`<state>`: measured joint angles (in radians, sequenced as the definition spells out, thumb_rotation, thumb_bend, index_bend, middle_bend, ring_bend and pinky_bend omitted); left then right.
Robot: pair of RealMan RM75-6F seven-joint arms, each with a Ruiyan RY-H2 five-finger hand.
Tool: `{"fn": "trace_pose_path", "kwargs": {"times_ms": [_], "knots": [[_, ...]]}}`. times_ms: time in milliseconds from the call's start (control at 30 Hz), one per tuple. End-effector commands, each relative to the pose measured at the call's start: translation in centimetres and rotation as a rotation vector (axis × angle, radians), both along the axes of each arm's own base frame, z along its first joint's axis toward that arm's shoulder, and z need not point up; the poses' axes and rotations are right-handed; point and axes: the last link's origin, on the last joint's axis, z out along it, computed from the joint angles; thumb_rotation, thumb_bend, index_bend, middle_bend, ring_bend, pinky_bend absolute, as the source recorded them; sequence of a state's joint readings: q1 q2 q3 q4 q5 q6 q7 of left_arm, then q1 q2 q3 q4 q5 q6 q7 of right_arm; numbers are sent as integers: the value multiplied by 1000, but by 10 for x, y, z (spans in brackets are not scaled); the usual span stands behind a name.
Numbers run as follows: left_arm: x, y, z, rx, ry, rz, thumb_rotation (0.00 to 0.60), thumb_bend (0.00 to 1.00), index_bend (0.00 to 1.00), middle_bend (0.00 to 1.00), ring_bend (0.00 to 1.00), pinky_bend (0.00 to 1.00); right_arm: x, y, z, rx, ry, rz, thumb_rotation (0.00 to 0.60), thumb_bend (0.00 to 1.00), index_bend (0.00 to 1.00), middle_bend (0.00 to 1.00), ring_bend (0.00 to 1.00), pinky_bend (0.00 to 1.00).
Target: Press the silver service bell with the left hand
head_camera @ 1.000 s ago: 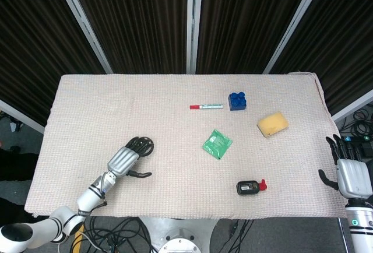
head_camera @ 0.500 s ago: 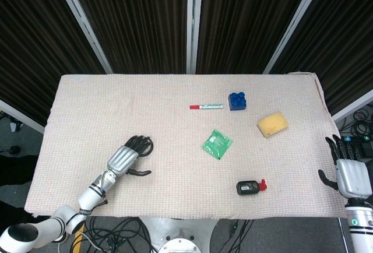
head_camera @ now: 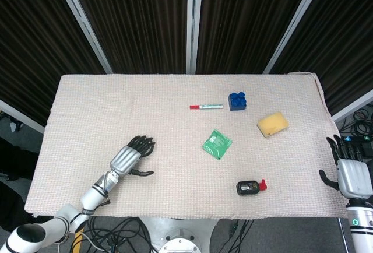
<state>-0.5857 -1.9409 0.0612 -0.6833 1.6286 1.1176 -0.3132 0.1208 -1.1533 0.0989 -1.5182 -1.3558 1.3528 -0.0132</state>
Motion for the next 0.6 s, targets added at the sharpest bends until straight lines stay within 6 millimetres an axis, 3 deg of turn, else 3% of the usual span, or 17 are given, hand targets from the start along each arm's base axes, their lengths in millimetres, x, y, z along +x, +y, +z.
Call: {"fn": "trace_pose_path", "kwargs": {"times_ms": [33,300,600], "knots": [[2,0,0,9,-8,-11,0,0,0,0,0,0,0,0,0,-1,-3,1,600,219,0,0,0,0],[18,10,8,65,-57,-57,0,0,0,0,0,0,1,0,0,0,-4,2,600,218,0,0,0,0],[2,0,-4,8,-9,-11,0,0,0,0,0,0,0,-1,0,4,-2,-4,600,219,0,0,0,0]]}}
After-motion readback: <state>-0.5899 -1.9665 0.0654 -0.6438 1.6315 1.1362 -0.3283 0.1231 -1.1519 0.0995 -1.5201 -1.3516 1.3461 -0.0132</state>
